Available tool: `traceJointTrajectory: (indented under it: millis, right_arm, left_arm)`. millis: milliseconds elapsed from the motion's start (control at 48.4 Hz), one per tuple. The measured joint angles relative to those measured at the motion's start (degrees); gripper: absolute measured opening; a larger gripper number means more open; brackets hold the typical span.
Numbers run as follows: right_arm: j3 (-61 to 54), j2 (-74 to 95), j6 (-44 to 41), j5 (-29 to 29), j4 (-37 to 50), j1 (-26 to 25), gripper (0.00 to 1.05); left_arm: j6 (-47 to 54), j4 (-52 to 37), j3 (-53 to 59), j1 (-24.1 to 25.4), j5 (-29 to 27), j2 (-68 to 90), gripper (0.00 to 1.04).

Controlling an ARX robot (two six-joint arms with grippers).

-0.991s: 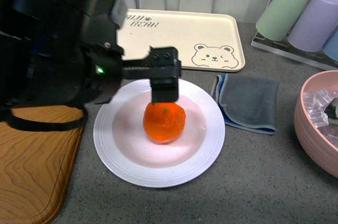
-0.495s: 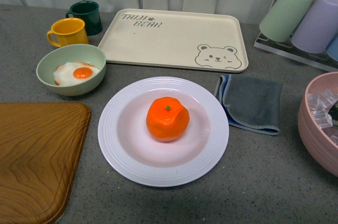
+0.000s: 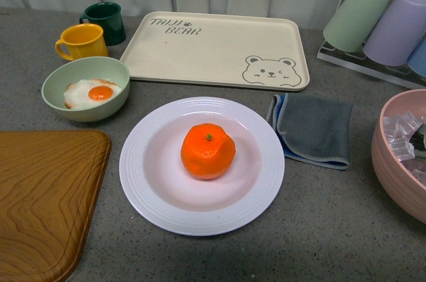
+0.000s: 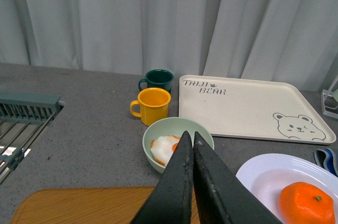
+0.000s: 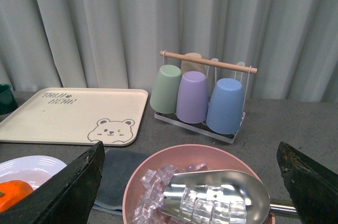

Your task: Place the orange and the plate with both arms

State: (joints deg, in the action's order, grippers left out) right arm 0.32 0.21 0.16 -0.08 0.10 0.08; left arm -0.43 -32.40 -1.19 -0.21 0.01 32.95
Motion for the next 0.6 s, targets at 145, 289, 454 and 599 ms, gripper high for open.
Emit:
traceJointTrajectory:
  millis: [145, 289, 454, 599]
  right_arm:
    - [0.0, 0.0, 0.0, 0.0, 0.0, 0.0, 0.95]
    - [0.0, 0.0, 0.0, 0.0, 0.0, 0.0, 0.95]
    - [0.0, 0.0, 0.0, 0.0, 0.0, 0.0, 0.95]
    - [0.0, 0.0, 0.0, 0.0, 0.0, 0.0, 0.95]
  left_arm:
    - [0.0, 3.8, 0.0, 0.1, 0.0, -4.1, 0.04]
    - [0.0, 7.3, 0.0, 0.1, 0.0, -7.8, 0.04]
    - [0.0, 11.3, 0.0, 0.1, 0.0, -11.9, 0.04]
    - [0.0, 15.3, 0.0, 0.1, 0.0, -16.1, 0.04]
